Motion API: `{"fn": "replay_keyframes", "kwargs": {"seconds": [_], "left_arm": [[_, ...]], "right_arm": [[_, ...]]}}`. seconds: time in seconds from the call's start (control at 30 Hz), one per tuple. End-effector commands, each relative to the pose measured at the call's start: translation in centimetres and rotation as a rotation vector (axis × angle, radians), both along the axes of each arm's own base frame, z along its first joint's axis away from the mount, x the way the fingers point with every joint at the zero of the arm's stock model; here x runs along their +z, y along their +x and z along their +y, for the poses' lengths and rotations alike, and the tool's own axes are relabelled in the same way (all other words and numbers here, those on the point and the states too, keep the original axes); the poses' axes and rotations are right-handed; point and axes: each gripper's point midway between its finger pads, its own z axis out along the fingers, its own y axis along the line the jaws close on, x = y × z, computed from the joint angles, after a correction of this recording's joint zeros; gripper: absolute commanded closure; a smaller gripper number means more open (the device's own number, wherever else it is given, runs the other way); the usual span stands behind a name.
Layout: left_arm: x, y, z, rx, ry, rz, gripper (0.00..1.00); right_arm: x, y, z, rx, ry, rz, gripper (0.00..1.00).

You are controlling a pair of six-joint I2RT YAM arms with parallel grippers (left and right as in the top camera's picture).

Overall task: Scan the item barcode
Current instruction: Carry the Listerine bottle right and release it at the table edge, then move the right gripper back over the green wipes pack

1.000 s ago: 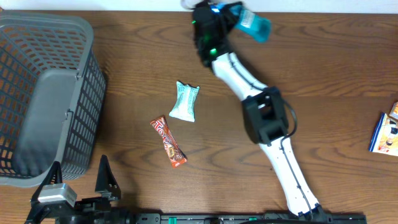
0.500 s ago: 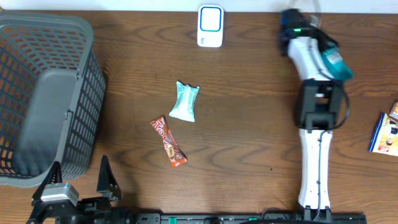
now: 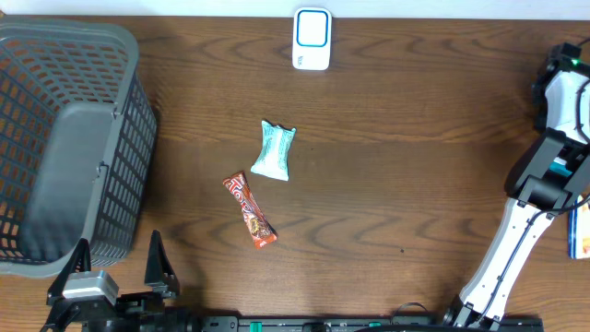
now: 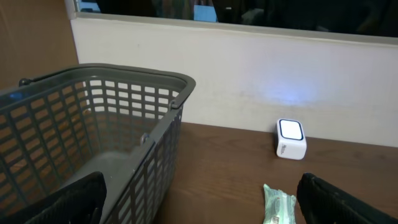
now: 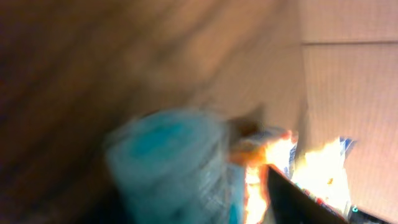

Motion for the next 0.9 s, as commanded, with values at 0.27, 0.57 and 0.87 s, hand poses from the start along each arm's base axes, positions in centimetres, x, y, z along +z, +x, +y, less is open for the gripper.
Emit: {"fn": "replay_keyframes", "kwargs": {"seconds": [0.27, 0.57, 0.87], "left_arm": [[0.0, 0.0, -0.1, -0.006, 0.021, -0.005, 0.02], [0.0, 0.0, -0.1, -0.007, 0.021, -0.006, 0.02], [0.2, 0.0, -0.1, -0.007, 0.021, -0.014, 0.02]], "right_arm": [[13.5, 9.5, 15.1, 0.236, 0.487, -0.594, 0.01], [21.7, 7.5, 39.7, 0.566, 1.283, -0.637, 0.01], [13.5, 1.5, 56.5, 0.761, 1.259, -0.211, 0.01]]}}
